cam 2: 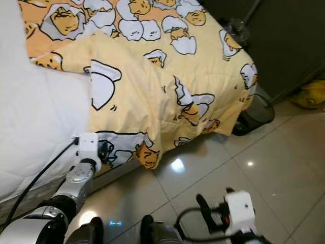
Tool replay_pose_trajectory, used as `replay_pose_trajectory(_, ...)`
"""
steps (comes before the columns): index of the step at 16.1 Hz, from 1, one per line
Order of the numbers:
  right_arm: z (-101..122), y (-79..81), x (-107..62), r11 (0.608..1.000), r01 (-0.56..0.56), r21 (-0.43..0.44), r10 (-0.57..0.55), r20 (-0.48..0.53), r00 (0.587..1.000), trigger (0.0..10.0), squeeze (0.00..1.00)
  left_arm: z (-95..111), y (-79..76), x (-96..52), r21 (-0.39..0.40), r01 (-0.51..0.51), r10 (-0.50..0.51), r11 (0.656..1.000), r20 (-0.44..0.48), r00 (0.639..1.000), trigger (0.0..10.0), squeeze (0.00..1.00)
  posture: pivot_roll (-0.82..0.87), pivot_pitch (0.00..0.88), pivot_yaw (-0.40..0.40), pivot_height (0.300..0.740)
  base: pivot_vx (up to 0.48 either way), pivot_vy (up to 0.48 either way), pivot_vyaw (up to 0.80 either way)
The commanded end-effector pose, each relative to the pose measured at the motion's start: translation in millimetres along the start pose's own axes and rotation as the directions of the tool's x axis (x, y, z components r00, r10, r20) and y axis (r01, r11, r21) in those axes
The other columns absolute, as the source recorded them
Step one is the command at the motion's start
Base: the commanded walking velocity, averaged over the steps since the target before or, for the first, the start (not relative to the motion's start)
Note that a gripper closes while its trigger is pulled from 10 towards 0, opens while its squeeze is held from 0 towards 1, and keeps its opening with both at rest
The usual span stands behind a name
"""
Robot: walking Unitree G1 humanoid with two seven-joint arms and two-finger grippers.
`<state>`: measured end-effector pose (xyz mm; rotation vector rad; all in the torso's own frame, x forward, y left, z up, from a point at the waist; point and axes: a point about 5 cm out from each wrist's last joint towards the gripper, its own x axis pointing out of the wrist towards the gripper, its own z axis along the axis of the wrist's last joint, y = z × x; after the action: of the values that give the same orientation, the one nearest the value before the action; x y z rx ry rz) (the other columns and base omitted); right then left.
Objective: Clean up the room
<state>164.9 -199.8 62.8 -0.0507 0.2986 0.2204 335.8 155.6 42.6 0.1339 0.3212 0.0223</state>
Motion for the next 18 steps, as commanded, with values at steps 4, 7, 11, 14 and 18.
replay_pose_trajectory(4,-16,15.1,4.0,0.987,-0.141,0.078,0.148,-0.099,0.984,10.0,0.0,-36,-31.3,-13.7,0.018,0.155,-0.15,0.988,-0.158,0.976,0.0,0.0,-0.14,0.3,-0.17,0.735,0.0,0.0,0.0)
replay_pose_trajectory(7,-18,13.9,6.6,0.985,-0.159,0.067,0.166,-0.117,0.979,10.0,0.0,-32,-35.6,-12.7,0.016,0.163,-0.158,0.987,-0.153,0.975,0.0,0.0,-0.14,0.276,-0.173,0.735,0.0,0.0,0.0)
replay_pose_trajectory(11,-18,13.4,7.7,0.985,-0.161,0.065,0.168,-0.123,0.978,10.0,0.0,-25,-35.7,-9.7,-0.005,0.152,-0.151,0.988,-0.135,0.979,0.0,0.0,-0.15,0.248,-0.171,0.735,0.0,0.0,0.0)
replay_pose_trajectory(14,-20,15.0,11.8,0.985,-0.16,0.06,0.167,-0.126,0.978,10.0,0.0,-24,-35.3,-9.2,0.002,0.168,-0.167,0.986,-0.131,0.977,0.0,0.0,-0.15,0.211,-0.153,0.735,0.0,0.0,0.0)
replay_pose_trajectory(18,-21,17.6,23.6,0.986,-0.151,0.066,0.158,-0.112,0.981,10.0,0.0,-32,-29.0,-11.4,0.134,0.203,-0.18,0.97,-0.167,0.969,0.0,0.0,-0.11,0.173,-0.113,0.735,0.0,0.0,0.0)
